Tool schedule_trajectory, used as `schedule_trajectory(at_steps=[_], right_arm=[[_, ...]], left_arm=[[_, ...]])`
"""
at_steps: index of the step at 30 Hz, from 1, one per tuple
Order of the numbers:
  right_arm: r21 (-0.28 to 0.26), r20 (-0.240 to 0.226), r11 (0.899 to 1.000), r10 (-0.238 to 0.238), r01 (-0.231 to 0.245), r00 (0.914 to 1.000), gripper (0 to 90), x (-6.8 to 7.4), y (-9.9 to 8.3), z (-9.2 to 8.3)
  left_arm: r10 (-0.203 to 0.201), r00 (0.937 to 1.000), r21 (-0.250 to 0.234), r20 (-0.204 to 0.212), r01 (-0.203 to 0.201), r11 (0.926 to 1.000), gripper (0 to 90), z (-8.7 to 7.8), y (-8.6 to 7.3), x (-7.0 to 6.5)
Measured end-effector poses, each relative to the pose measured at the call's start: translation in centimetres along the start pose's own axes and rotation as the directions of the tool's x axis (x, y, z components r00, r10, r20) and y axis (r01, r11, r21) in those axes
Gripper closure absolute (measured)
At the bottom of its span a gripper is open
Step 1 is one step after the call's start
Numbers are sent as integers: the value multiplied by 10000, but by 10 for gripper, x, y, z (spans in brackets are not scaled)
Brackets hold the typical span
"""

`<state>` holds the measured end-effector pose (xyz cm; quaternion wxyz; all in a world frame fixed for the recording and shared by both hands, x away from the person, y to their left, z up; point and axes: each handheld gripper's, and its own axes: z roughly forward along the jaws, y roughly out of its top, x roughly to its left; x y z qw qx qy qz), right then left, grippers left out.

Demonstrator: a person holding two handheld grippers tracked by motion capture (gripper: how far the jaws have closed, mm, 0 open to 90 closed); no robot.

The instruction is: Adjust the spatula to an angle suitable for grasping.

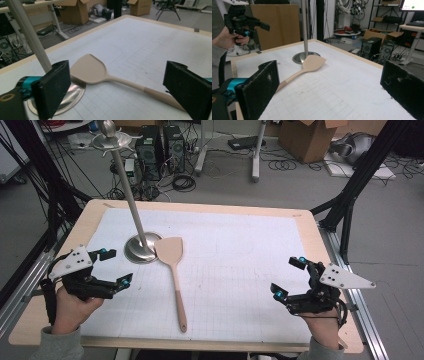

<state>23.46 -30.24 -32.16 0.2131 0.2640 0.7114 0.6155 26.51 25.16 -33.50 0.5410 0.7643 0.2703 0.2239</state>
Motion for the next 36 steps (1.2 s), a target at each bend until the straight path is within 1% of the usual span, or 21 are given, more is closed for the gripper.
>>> schedule_trajectory(at_steps=[3, 4, 7, 10, 11, 12, 14, 15, 16, 19, 20, 22, 27, 28, 32, 33, 34, 36], right_arm=[[10, -8, 10000, 29, -29, 10000, 12, 0, 0, 0], [15, -15, 10000, 26, -26, 10000, 12, 0, 0, 0], [-18, -45, 10000, 42, -42, 10000, 13, 0, 0, 0], [-36, -39, 10000, 36, -36, 10000, 12, 0, 0, -1], [-52, -49, 10000, 52, -52, 10000, 12, 0, 0, -2], [-52, -49, 10000, 52, -52, 10000, 12, 0, 0, -2], [-70, -33, 10000, 66, -67, 10000, 12, 0, 0, -3], [-70, -33, 10000, 66, -67, 10000, 12, 0, 0, -3], [-86, -38, 9999, 55, -56, 10000, 12, -1, 0, -3], [-72, -54, 10000, 54, -54, 10000, 12, -1, 0, -3], [-72, -54, 10000, 54, -54, 10000, 12, -1, 0, -3], [-53, -38, 10000, 83, -83, 10000, 13, 0, 0, -4], [-110, -18, 9999, 18, -18, 10000, 12, -1, 0, -4], [-81, -62, 9999, 92, -93, 9999, 12, -1, 0, -4], [-76, -72, 9999, 83, -84, 9999, 13, -1, 0, -4], [-72, -81, 9999, 83, -84, 9999, 12, -1, 0, -4], [-71, -90, 9999, 74, -75, 9999, 12, -1, 0, -4], [-55, -86, 10000, 78, -78, 9999, 13, -1, 0, -4]], left_arm=[[99, 9998, 121, 149, -101, 9999, 158, 4, 0, -3], [70, 9997, 139, 221, -73, 9999, 183, 6, 0, -4], [19, 9991, 207, 418, -27, 9998, 308, 10, -1, -7], [43, 9974, 358, 719, -69, 9993, 399, 15, -3, -9], [74, 9969, 402, 787, -106, 9991, 448, 16, -3, -9], [95, 9962, 477, 863, -136, 9988, 448, 18, -4, -9], [51, 9945, 519, 1043, -106, 9986, 513, 21, -5, -10], [35, 9935, 505, 1134, -92, 9987, 513, 22, -6, -11], [93, 9929, 516, 1184, -155, 9985, 531, 23, -6, -11], [50, 9913, 473, 1319, -114, 9988, 601, 27, -8, -12], [49, 9907, 423, 1357, -107, 9990, 601, 28, -9, -12], [58, 9894, 332, 1448, -107, 9994, 636, 29, -11, -13], [-2, 9865, 329, 1635, -52, 9994, 725, 36, -16, -14], [-46, 9860, 351, 1667, -12, 9994, 740, 38, -17, -14], [-163, 9848, 475, 1731, 82, 9988, 802, 43, -22, -13], [-210, 9856, 487, 1676, 130, 9987, 810, 45, -24, -13], [-230, 9867, 486, 1611, 154, 9987, 810, 45, -25, -14], [-225, 9861, 386, 1645, 164, 9991, 843, 47, -27, -14]])
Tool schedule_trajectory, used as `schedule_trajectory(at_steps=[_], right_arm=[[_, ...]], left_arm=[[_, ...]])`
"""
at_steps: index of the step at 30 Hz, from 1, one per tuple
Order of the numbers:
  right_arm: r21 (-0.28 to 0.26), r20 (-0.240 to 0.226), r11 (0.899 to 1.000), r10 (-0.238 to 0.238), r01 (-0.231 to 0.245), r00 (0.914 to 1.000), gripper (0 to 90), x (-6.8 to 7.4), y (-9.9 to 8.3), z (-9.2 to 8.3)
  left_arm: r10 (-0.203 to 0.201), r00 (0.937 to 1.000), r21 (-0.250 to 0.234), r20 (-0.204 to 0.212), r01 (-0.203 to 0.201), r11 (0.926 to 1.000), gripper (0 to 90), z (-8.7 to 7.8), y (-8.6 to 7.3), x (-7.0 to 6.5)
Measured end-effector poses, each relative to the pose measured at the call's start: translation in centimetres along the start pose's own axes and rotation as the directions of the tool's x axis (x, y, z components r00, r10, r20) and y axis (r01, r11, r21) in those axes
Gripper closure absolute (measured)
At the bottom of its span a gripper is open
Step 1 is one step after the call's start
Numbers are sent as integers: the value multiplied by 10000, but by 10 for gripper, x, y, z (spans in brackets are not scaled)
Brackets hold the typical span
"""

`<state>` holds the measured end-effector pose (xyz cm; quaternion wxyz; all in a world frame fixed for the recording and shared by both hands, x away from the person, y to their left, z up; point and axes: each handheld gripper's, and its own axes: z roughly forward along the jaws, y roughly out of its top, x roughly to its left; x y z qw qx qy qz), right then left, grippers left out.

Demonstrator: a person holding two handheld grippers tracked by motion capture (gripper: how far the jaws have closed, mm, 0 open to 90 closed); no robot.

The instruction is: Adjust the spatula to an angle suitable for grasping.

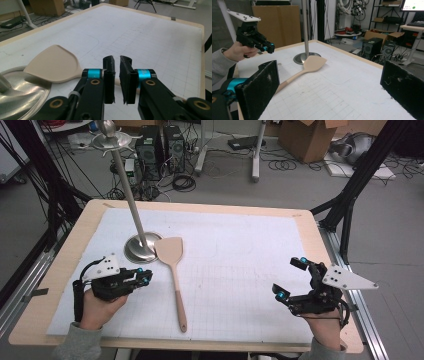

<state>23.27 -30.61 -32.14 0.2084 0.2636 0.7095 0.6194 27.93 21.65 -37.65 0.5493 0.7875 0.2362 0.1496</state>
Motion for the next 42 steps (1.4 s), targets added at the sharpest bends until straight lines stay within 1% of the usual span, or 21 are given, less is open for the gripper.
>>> schedule_trajectory(at_steps=[2, 6, 7, 9, 15, 17, 21, 25, 27, 28, 30, 32, 35, 39, 42], right_arm=[[-64, 32, 9999, -90, 90, 10000, 12, 0, 0, 0], [-49, -6, 10000, -2, 2, 10000, 12, 0, 0, -1], [-82, 15, 9999, -71, 71, 10000, 12, -1, 0, -2], [-71, 18, 9999, -86, 86, 10000, 12, -1, 0, -2], [-112, 14, 9999, -73, 73, 10000, 12, -1, 0, -3], [-85, -11, 9999, -62, 62, 10000, 12, -1, 0, -3], [-84, 5, 10000, -50, 50, 10000, 12, -1, 0, -2], [-56, -9, 10000, -11, 11, 10000, 12, 0, 0, -1], [-58, -12, 10000, -9, 9, 10000, 12, 0, 0, -1], [-38, -3, 10000, -52, 52, 10000, 12, -1, 0, -1], [-52, -4, 10000, -22, 22, 10000, 12, -1, 0, -1], [-59, 11, 10000, -62, 62, 10000, 12, -1, -1, 0], [3, -12, 10000, 23, -23, 10000, 12, -1, -1, 0], [-43, -13, 10000, -30, 30, 10000, 12, -1, -1, 1], [-29, -12, 10000, -72, 72, 10000, 12, -2, -1, 1]], left_arm=[[-38, 10000, 62, 67, 37, 10000, 871, 2, -1, 0], [-55, 9998, 195, 177, 52, 9998, 892, 7, -4, 0], [-56, 9998, 250, 179, 51, 9997, 894, 8, -5, -1], [-98, 9997, 285, 215, 92, 9996, 896, 11, -6, -1], [-181, 9989, 617, 424, 155, 9980, 895, 19, -11, -2], [-226, 9985, 695, 499, 191, 9974, 896, 23, -12, -3], [-185, 9980, 941, 601, 128, 9955, 896, 32, -15, -8], [-100, 9981, 1143, 616, 29, 9934, 896, 39, -18, -11], [-187, 9979, 1198, 625, 111, 9927, 896, 42, -20, -12], [-149, 9982, 1267, 586, 74, 9919, 896, 44, -21, -12], [-236, 9979, 1206, 603, 162, 9926, 895, 46, -22, -13], [-235, 9979, 1332, 604, 152, 9910, 896, 49, -24, -14], [-152, 9973, 1537, 723, 40, 9881, 895, 54, -25, -17], [-18, 9963, 1746, 855, -132, 9846, 896, 60, -27, -21], [-16, 9960, 1805, 890, -146, 9835, 895, 64, -29, -23]])
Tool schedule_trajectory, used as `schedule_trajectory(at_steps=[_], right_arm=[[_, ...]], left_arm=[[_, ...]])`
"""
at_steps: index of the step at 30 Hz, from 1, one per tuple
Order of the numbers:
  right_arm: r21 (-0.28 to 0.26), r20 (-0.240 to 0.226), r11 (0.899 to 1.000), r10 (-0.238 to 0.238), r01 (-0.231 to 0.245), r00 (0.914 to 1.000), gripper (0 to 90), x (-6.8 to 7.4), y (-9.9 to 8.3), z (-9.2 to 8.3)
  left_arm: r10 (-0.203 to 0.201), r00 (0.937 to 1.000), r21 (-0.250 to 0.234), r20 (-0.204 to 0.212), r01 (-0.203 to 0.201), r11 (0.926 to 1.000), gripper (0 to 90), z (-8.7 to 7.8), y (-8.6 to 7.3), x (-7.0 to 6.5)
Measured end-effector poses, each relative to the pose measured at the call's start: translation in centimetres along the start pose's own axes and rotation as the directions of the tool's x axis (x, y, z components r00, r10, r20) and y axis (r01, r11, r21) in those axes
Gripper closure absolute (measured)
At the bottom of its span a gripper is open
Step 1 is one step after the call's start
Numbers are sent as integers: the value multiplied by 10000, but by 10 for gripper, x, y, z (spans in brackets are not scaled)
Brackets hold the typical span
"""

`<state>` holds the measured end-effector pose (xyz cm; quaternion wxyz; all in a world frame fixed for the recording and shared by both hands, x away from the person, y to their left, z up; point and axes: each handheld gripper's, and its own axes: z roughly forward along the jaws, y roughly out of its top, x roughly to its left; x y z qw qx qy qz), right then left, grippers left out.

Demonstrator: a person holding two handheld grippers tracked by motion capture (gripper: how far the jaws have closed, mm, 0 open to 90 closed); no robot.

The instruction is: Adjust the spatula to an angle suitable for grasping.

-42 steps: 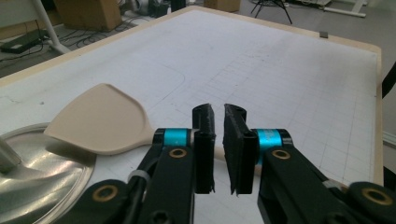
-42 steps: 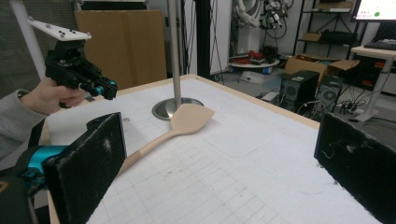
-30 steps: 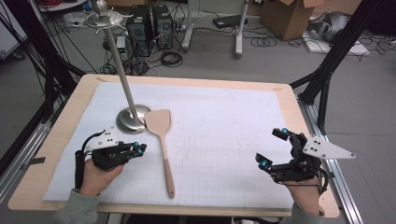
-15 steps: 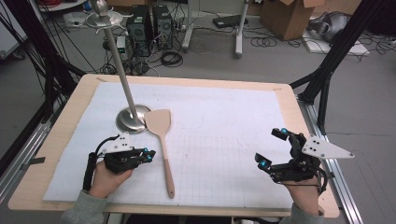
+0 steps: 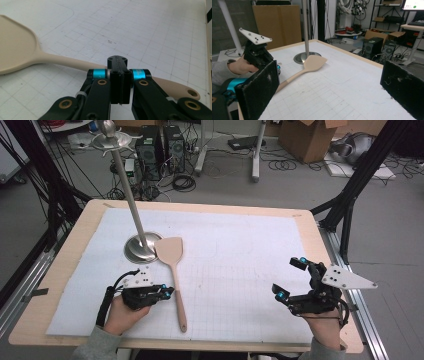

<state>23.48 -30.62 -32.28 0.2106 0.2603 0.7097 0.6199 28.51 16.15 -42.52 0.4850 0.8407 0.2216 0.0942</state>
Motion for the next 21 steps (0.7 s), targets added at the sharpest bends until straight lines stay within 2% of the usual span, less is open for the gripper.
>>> schedule_trajectory(at_steps=[12, 21], right_arm=[[78, 20, 9999, 96, -96, 10000, 12, 0, 0, 1], [49, 55, 9999, 91, -91, 9999, 12, -1, 0, 0]], left_arm=[[225, 9997, 535, 126, -231, 9983, 895, 11, -3, -4], [230, 9996, 722, 141, -239, 9971, 895, 17, -5, -6]])
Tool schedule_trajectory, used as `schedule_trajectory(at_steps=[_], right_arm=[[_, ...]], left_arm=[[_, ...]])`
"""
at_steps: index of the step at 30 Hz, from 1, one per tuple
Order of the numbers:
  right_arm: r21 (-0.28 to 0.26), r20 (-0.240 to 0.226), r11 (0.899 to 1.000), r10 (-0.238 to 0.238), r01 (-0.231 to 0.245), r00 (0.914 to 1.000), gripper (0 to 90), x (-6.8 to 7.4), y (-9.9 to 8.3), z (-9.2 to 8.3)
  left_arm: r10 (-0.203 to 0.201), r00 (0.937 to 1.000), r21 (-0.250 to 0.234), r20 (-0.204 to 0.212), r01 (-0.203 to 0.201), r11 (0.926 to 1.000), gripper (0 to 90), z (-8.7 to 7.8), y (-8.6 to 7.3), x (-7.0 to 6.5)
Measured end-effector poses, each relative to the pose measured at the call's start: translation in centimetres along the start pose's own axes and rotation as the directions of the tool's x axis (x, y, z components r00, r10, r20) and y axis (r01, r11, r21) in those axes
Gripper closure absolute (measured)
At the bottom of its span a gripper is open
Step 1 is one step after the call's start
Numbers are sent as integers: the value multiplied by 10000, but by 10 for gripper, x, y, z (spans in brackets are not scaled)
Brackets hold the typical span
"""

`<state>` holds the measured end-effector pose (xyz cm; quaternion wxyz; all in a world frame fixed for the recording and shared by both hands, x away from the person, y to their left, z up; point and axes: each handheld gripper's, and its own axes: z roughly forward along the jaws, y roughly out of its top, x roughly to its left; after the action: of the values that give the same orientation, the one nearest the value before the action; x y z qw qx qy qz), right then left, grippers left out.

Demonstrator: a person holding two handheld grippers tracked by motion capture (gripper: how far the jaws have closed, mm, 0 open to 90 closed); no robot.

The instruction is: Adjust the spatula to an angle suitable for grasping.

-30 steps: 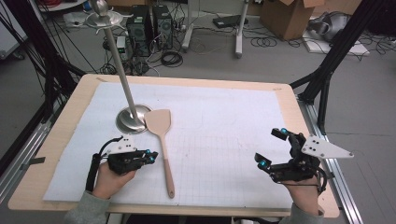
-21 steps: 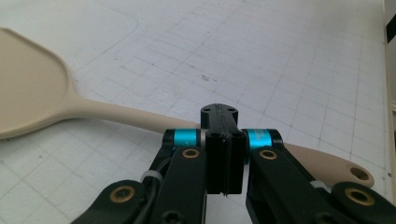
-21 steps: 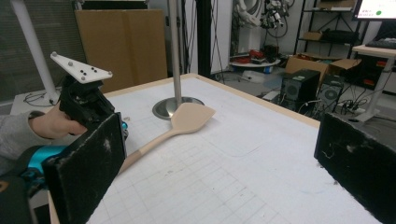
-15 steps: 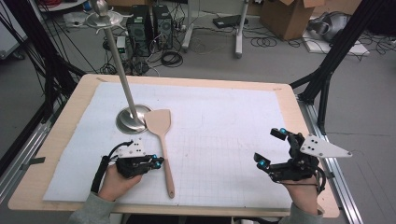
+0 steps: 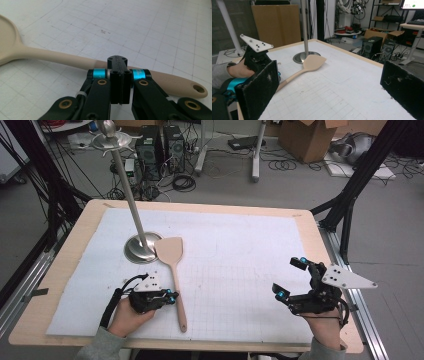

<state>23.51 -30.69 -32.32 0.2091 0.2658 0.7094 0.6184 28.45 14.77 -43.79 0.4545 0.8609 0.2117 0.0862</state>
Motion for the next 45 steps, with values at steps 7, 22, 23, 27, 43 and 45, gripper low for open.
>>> schedule_trajectory(at_steps=[7, 22, 23, 27, 43, 45], right_arm=[[26, -13, 10000, 51, -51, 10000, 12, 0, 0, 0], [80, -85, 9999, 72, -71, 9999, 12, -1, -1, 4], [75, -77, 10000, 25, -25, 10000, 12, -1, -1, 5], [154, -187, 9998, 86, -83, 9998, 13, -1, 0, 9], [261, -287, 9996, 99, -91, 9995, 12, -2, 0, 14], [247, -295, 9997, 40, -32, 9996, 12, -2, 0, 14]], left_arm=[[56, 10000, 75, -42, -56, 10000, 895, 1, 0, 0], [39, 9998, 7, -183, -39, 10000, 895, 5, 0, -4], [64, 9998, 29, -184, -63, 10000, 896, 6, 0, -4], [-25, 9998, -60, -182, 24, 10000, 896, 8, 1, -4], [-19, 9991, -71, -428, 16, 10000, 896, 17, 6, -10], [-41, 9990, -84, -449, 38, 10000, 896, 20, 7, -11]])
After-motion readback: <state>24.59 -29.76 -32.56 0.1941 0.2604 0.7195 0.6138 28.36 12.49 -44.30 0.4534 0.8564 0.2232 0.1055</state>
